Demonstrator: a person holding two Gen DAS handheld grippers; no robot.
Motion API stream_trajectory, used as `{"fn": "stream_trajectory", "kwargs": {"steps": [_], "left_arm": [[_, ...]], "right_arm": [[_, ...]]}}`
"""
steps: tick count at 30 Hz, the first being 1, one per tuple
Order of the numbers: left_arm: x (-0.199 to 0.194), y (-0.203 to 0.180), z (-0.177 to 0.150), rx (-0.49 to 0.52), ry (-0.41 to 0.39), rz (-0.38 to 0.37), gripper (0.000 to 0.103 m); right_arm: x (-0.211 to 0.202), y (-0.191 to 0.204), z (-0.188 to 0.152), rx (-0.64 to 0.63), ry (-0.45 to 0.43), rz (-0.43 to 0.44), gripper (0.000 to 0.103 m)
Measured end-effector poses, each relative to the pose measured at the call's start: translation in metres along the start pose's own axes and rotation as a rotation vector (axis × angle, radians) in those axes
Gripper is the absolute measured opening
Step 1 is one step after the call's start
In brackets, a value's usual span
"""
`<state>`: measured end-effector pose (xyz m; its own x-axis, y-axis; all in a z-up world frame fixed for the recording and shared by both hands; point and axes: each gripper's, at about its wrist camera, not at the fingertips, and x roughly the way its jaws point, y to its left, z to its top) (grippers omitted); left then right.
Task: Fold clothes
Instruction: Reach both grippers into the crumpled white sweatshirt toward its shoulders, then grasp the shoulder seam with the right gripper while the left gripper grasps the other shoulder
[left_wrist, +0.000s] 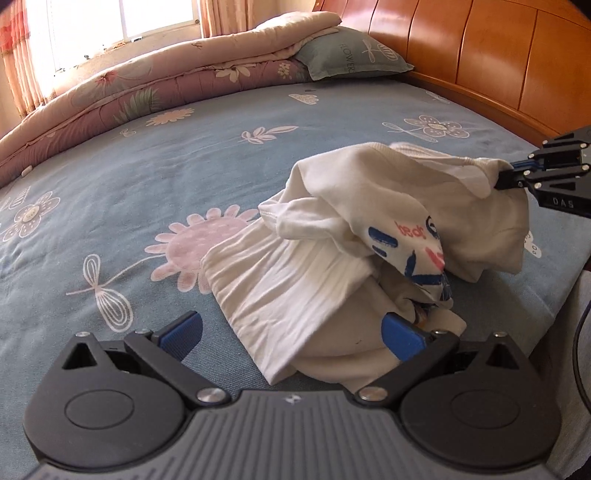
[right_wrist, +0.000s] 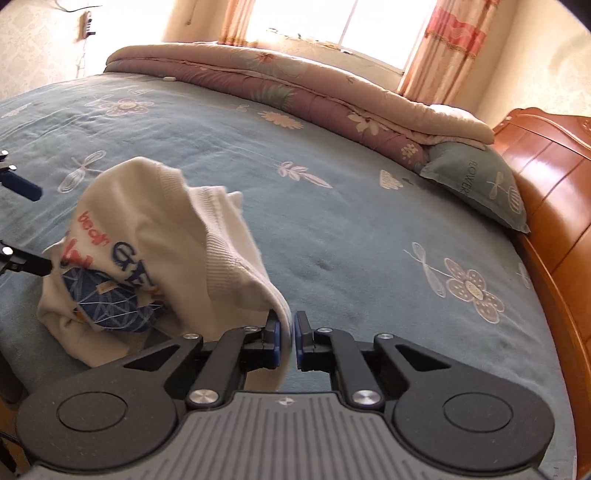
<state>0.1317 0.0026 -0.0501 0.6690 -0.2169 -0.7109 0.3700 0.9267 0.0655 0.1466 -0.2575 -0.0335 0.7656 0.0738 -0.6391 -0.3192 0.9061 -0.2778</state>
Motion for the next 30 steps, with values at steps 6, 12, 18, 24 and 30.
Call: {"fn": "stream_trajectory", "kwargs": {"steps": [6,12,18,24,30], "left_arm": [[-0.004,0.000,0.014,0.032,-0.041,-0.006,0.102],[0.006,-0.008,0.020,0.088,-0.031,-0.030,0.098],[0.017,-0.031,0.016,0.285,-0.049,0.042,0.083],[0.032,-0.050,0.024,0.455,-0.092,0.106,0.070],[0.030,-0.033,0.025,0.454,-0.089,0.211,0.065]], "right_arm": [[0.006,-0.041,-0.009,0.102,0.050,-0.085,0.012],[0.005,-0.030,-0.015,0.112,0.043,-0.028,0.015],[0.006,-0.028,-0.016,0.127,0.048,-0.015,0.020],[0.005,-0.025,-0.015,0.130,0.040,-0.009,0.027],[0.003,-0.024,-0.017,0.101,0.046,-0.029,0.038]]}}
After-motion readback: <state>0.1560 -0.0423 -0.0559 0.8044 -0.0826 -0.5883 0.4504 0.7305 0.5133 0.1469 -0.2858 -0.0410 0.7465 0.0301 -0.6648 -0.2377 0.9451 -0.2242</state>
